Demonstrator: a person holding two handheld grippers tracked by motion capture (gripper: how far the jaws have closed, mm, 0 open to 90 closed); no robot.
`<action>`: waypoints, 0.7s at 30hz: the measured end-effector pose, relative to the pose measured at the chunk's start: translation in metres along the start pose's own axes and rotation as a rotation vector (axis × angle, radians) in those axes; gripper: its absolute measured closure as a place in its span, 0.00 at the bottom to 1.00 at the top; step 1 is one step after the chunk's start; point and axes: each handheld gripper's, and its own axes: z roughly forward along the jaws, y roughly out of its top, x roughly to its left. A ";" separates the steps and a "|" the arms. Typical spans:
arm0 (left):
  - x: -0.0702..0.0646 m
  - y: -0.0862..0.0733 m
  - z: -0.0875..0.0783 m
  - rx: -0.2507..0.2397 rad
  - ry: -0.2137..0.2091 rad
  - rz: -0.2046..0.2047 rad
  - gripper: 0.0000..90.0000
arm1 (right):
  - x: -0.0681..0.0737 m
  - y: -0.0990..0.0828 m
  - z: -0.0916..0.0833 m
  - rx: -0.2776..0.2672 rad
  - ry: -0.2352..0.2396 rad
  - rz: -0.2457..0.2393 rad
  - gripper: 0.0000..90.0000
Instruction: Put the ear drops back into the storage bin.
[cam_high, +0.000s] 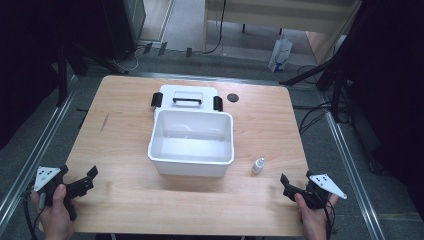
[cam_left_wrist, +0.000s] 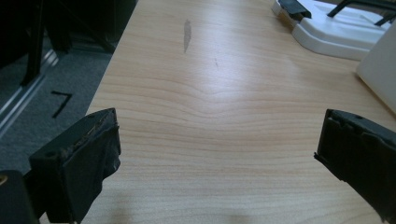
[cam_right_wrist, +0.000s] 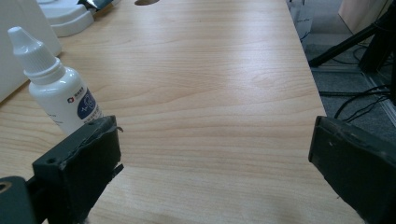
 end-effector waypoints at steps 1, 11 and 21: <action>0.001 0.000 0.000 0.002 0.001 -0.009 0.00 | 0.000 0.000 0.000 0.002 0.001 0.002 0.02; -0.009 0.001 0.005 0.013 0.030 0.074 0.00 | 0.004 0.001 0.003 0.028 0.015 -0.049 0.02; -0.011 -0.001 0.002 0.012 0.044 0.084 0.00 | -0.008 0.000 0.001 0.023 0.040 0.073 0.06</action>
